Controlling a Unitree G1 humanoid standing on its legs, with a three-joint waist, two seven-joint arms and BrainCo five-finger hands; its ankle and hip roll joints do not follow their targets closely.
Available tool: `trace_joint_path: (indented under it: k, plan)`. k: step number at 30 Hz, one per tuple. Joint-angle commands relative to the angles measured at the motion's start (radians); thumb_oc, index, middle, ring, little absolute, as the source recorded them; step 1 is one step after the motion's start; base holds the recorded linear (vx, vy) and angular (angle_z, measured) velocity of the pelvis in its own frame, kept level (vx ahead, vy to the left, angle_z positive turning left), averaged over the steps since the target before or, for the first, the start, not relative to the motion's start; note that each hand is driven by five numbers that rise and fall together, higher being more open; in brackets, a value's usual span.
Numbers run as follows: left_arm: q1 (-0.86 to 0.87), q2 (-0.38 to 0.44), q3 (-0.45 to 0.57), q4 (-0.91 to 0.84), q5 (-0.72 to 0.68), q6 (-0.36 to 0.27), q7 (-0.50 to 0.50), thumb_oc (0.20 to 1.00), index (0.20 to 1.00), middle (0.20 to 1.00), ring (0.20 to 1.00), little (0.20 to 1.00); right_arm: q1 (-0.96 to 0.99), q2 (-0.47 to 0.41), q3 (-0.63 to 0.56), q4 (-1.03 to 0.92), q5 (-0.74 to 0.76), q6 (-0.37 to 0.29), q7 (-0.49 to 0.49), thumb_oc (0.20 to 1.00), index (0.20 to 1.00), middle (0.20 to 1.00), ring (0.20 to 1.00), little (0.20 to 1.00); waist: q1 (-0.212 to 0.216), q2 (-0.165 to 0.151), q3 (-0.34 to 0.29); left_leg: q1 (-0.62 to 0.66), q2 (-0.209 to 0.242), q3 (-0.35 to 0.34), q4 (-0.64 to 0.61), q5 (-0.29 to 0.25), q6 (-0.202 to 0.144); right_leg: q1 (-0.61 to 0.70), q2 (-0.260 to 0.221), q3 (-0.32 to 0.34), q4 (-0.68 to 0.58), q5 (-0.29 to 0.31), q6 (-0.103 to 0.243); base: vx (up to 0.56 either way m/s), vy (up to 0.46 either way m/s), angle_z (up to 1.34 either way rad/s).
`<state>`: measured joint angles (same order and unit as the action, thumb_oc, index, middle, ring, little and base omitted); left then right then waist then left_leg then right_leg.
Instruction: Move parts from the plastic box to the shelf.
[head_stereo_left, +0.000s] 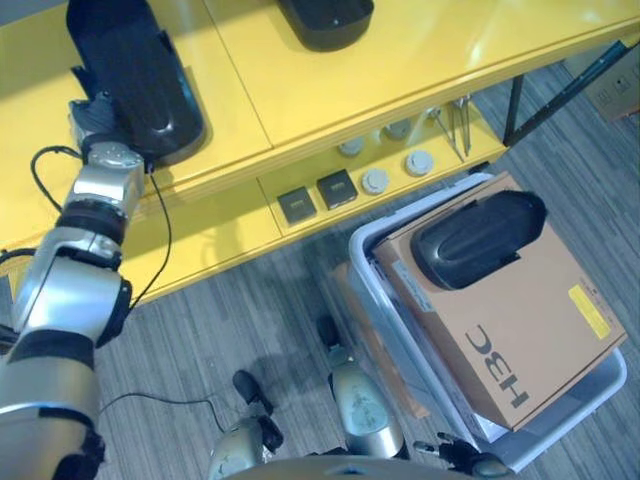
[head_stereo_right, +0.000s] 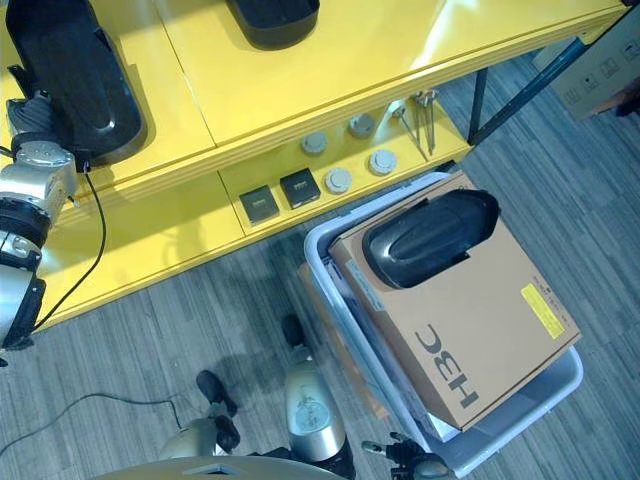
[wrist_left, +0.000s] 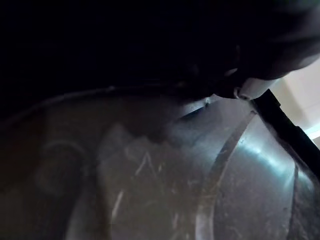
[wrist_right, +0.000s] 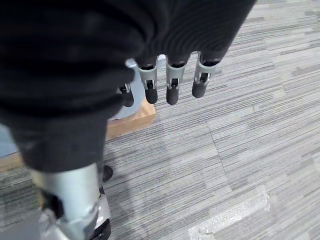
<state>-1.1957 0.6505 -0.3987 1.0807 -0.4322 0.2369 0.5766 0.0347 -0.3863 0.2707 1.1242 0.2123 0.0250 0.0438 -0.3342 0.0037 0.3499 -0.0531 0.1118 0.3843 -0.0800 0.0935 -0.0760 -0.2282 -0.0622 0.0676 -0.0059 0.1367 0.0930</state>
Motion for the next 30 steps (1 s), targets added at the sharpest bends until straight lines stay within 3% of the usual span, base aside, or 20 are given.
trace_joint_path:
  k: [1, 2, 10, 13, 16, 20, 25, 27, 30]
  plan:
    - [-0.040, 0.082, -0.017, 0.079, 0.040, 0.044, -0.030, 0.677, 0.677, 0.677, 0.677, 0.677, 0.020, -0.044, 0.042, 0.014, 0.038, 0.016, 0.002, 1.000, 1.000, 1.000, 1.000, 1.000, -0.003, -0.019, -0.003, -0.102, 0.031, -0.085, 0.178, -0.065, 0.020, -0.034, 0.020, -0.019, 0.158, -0.103, -0.006, 0.00, 0.000, 0.00]
    - [-0.041, 0.083, -0.018, 0.081, 0.042, 0.049, -0.031, 1.000, 1.000, 1.000, 1.000, 1.000, 0.021, -0.044, 0.041, 0.014, 0.038, 0.016, 0.003, 1.000, 1.000, 1.000, 1.000, 1.000, -0.003, -0.019, -0.002, -0.101, 0.031, -0.085, 0.178, -0.065, 0.019, -0.033, 0.020, -0.019, 0.157, -0.103, -0.006, 0.00, 0.000, 0.00]
    - [-0.018, 0.094, 0.016, 0.110, 0.023, 0.006, 0.024, 1.000, 1.000, 1.000, 1.000, 1.000, 0.034, -0.037, 0.035, 0.024, 0.031, 0.007, -0.001, 1.000, 1.000, 1.000, 1.000, 1.000, 0.003, -0.026, -0.005, -0.081, 0.031, -0.081, 0.174, -0.068, 0.022, -0.005, 0.018, -0.016, 0.136, -0.098, -0.005, 0.01, 0.000, 0.00]
    - [-0.016, 0.098, 0.033, 0.101, 0.007, -0.037, 0.041, 1.000, 1.000, 1.000, 1.000, 1.000, 0.037, -0.031, 0.032, 0.029, 0.028, 0.003, -0.006, 1.000, 1.000, 1.000, 1.000, 1.000, 0.008, -0.030, -0.015, -0.064, 0.030, -0.077, 0.164, -0.070, 0.022, 0.019, 0.018, -0.017, 0.115, -0.092, -0.003, 0.01, -0.001, 0.00]
    - [-0.006, 0.107, 0.046, 0.028, 0.032, -0.125, 0.064, 1.000, 1.000, 1.000, 1.000, 1.000, 0.054, -0.019, 0.028, 0.022, 0.020, -0.001, -0.020, 1.000, 1.000, 1.000, 1.000, 1.000, 0.020, -0.037, -0.031, -0.046, 0.031, -0.062, 0.151, -0.047, 0.028, 0.042, 0.020, -0.020, 0.087, -0.063, -0.003, -0.05, -0.049, 0.00]
    - [0.014, 0.134, 0.038, -0.144, 0.110, -0.164, 0.066, 1.000, 1.000, 1.000, 1.000, 1.000, 0.082, -0.007, 0.005, 0.003, -0.001, 0.009, -0.030, 1.000, 1.000, 1.000, 1.000, 1.000, 0.040, -0.030, -0.058, -0.008, 0.024, -0.062, 0.126, -0.047, 0.030, 0.086, 0.017, -0.029, 0.054, -0.056, 0.006, 0.04, 0.003, 0.02]
    - [0.076, 0.170, 0.054, -0.384, 0.157, -0.182, -0.001, 1.000, 1.000, 1.000, 1.000, 1.000, 0.115, 0.011, -0.020, -0.032, -0.034, 0.044, -0.049, 1.000, 1.000, 1.000, 1.000, 1.000, 0.072, -0.018, -0.099, 0.032, 0.020, -0.067, 0.094, -0.042, 0.030, 0.134, 0.011, -0.048, 0.023, -0.051, 0.016, 0.06, 0.009, 0.12]
    - [0.114, 0.184, 0.081, -0.492, 0.143, -0.210, -0.068, 1.000, 1.000, 1.000, 1.000, 1.000, 0.124, 0.021, -0.027, -0.043, -0.041, 0.060, -0.061, 1.000, 1.000, 1.000, 1.000, 1.000, 0.083, -0.013, -0.117, 0.048, 0.019, -0.069, 0.080, -0.041, 0.030, 0.152, 0.009, -0.054, 0.010, -0.050, 0.020, 0.07, 0.016, 0.13]
    - [0.215, 0.194, 0.137, -0.717, 0.106, -0.202, -0.210, 1.000, 1.000, 1.000, 1.000, 1.000, 0.137, 0.034, -0.048, -0.051, -0.054, 0.080, -0.067, 1.000, 1.000, 1.000, 1.000, 1.000, 0.103, -0.008, -0.137, 0.068, 0.016, -0.073, 0.064, -0.040, 0.028, 0.174, 0.007, -0.064, -0.004, -0.050, 0.024, 0.06, 0.017, 0.08]
